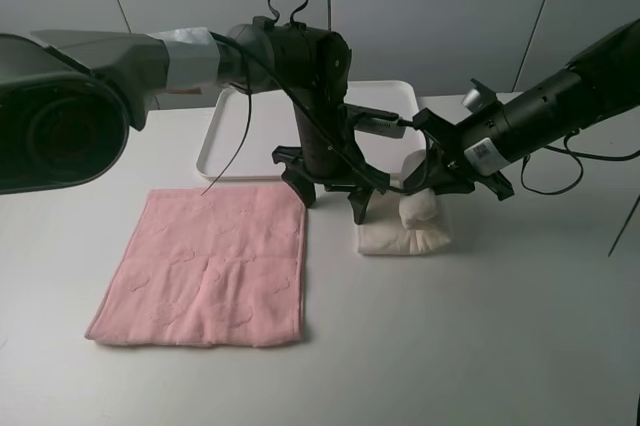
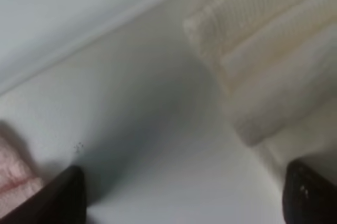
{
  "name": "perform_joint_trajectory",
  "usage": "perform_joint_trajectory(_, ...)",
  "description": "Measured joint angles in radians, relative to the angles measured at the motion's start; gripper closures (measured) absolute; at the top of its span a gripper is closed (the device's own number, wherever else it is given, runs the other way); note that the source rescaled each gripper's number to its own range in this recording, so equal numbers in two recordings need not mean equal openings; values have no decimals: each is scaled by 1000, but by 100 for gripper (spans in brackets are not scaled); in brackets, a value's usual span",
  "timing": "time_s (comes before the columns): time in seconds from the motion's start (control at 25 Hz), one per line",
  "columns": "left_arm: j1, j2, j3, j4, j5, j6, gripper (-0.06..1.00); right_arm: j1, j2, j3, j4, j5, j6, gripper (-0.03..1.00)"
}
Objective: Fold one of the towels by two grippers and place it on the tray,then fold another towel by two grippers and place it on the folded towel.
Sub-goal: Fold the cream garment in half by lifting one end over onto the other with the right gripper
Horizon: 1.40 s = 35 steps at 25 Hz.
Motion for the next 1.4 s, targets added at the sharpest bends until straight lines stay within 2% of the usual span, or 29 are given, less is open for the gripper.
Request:
perform_joint_trajectory(0.2,42,0,-17,-104,19,44,-3,0,0,0,0,-6,0,91)
perform_joint_trajectory(0.56,80,4,-245,-89,51,63,-3,0,0,0,-8,-15,2,91)
perform_joint_trajectory(0.76,112,4,-308,-89,54,66,-3,0,0,0,-17,-30,28,90)
perform_joint_trajectory(0.84,123,4,-310,-89,56,66,-3,0,0,0,-12,-40,32,83)
perform_joint_trajectory(1.04,128,4,-310,-88,60,81,-3,12,0,0,116,-43,5,61)
perform_joint_trajectory(1.12,130,4,-310,-88,60,86,-3,33,0,0,160,-34,-25,59)
perform_joint_trajectory(1.28,143,4,-310,-92,60,88,-3,52,0,0,182,-14,-61,57)
perform_joint_trajectory(1.4,175,4,-310,-102,60,88,-3,47,0,0,182,-12,-67,45)
